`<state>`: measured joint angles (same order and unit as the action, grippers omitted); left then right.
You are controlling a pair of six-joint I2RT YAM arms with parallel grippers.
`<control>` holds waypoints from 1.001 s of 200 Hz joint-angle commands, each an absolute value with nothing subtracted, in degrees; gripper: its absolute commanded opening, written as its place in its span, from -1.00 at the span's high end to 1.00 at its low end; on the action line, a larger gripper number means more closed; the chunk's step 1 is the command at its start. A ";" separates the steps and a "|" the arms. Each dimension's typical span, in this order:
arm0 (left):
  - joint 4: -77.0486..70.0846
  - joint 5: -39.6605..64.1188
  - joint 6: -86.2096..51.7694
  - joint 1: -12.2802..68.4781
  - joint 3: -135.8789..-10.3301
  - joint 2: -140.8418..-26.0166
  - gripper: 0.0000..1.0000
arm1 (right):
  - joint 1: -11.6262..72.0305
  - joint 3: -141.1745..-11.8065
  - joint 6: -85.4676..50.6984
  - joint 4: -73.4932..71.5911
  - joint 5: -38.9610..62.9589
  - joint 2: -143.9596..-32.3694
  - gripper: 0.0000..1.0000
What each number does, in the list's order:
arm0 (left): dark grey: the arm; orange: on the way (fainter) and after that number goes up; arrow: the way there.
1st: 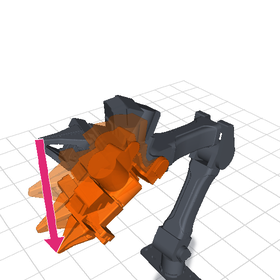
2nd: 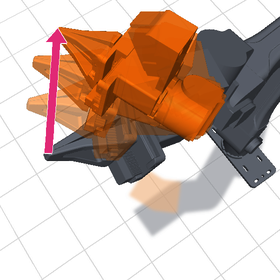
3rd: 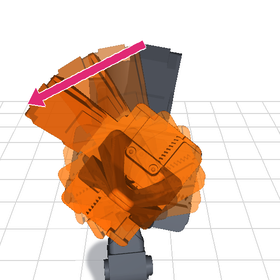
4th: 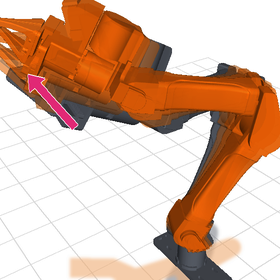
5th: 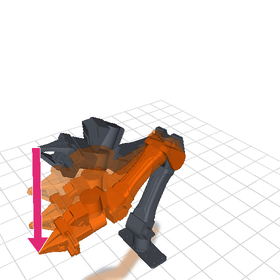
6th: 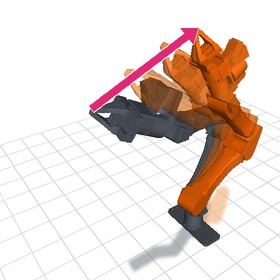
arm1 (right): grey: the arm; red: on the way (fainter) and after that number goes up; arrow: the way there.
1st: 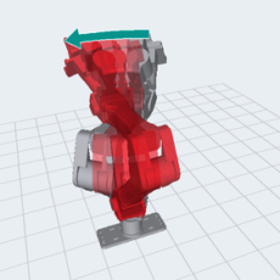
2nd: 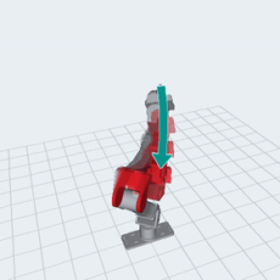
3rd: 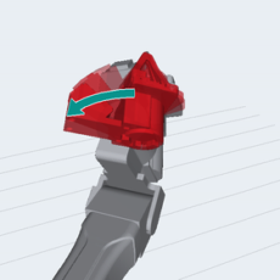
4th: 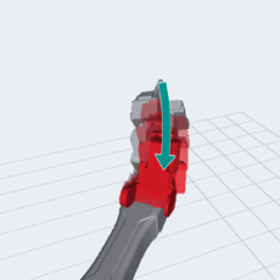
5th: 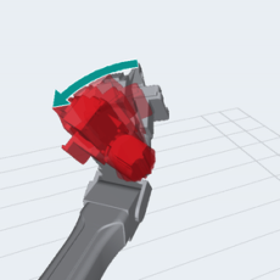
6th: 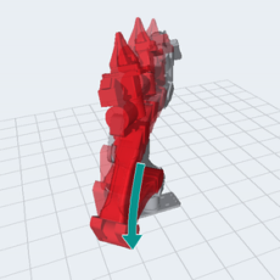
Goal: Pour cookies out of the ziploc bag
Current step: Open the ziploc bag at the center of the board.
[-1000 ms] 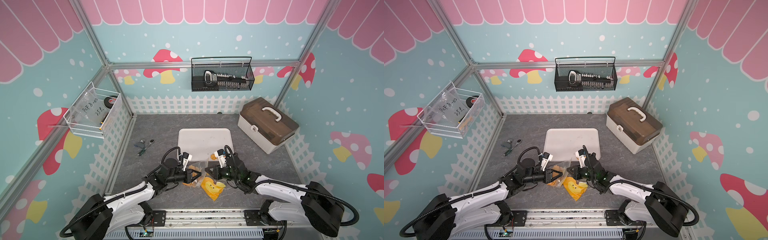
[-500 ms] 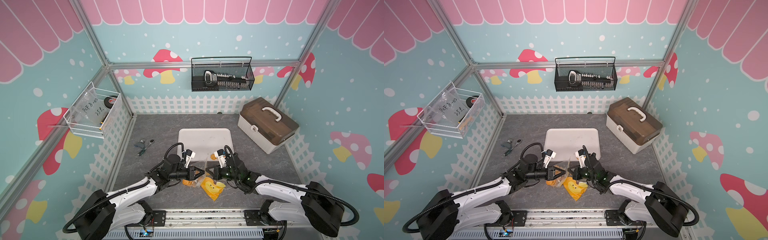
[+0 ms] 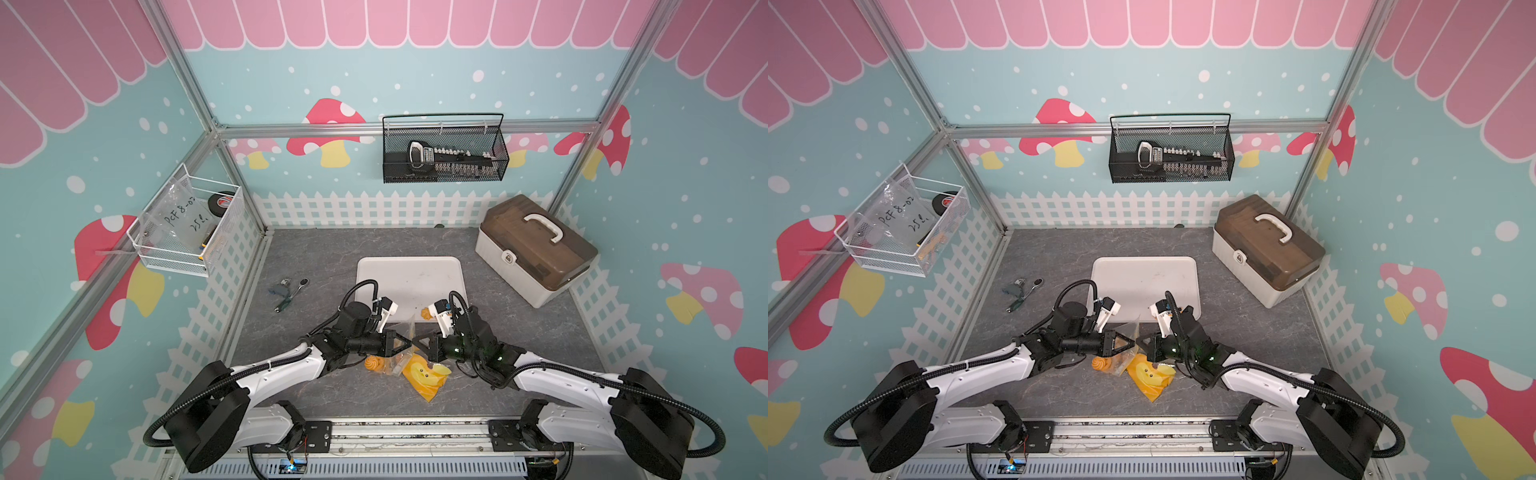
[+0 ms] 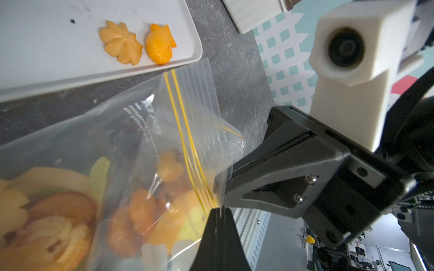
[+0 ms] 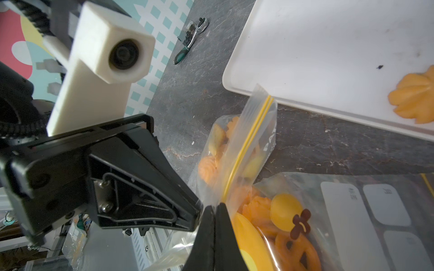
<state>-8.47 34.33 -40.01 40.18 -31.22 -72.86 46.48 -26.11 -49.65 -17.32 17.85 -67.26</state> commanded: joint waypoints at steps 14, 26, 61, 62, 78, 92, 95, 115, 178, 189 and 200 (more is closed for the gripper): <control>-6.11 33.67 -38.25 39.85 -33.15 -71.98 1.00 | 46.32 -27.47 -48.18 -15.12 18.63 -65.60 1.00; -5.50 33.38 -37.84 39.86 -33.22 -71.72 1.00 | 46.32 -27.66 -47.84 -14.35 18.70 -65.07 1.00; -4.41 32.04 -37.09 39.86 -32.76 -70.33 1.00 | 46.27 -27.91 -46.96 -10.38 16.82 -62.18 0.90; -4.45 32.06 -37.09 39.88 -32.73 -70.28 1.00 | 46.30 -27.88 -46.94 -10.29 16.76 -62.07 0.89; -5.15 32.08 -37.31 39.83 -32.19 -69.87 1.00 | 46.36 -27.90 -46.89 -9.37 16.31 -61.14 0.84; -6.08 32.36 -37.73 39.86 -31.83 -69.81 1.00 | 46.32 -28.16 -46.85 -9.33 16.41 -61.13 0.85; -6.29 32.54 -37.85 39.86 -31.75 -69.87 1.00 | 46.32 -28.21 -46.85 -9.33 16.43 -61.23 0.86; -7.24 33.82 -38.68 39.86 -32.00 -69.96 1.00 | 46.32 -28.79 -46.67 -9.79 17.21 -62.32 0.93; -8.56 34.77 -39.46 39.84 -31.14 -69.70 0.61 | 46.36 -27.87 -47.98 -13.09 17.77 -64.12 0.68; -8.55 34.59 -39.36 39.84 -30.88 -69.70 0.61 | 46.32 -27.58 -48.36 -13.09 17.50 -63.67 0.49; -8.30 34.33 -39.18 39.87 -30.75 -69.70 0.61 | 46.31 -27.37 -48.92 -13.18 17.08 -62.90 0.37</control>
<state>-7.53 34.17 -39.24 40.14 -31.48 -70.61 46.48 -27.53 -47.66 -11.33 17.61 -64.07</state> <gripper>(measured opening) 0.195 0.257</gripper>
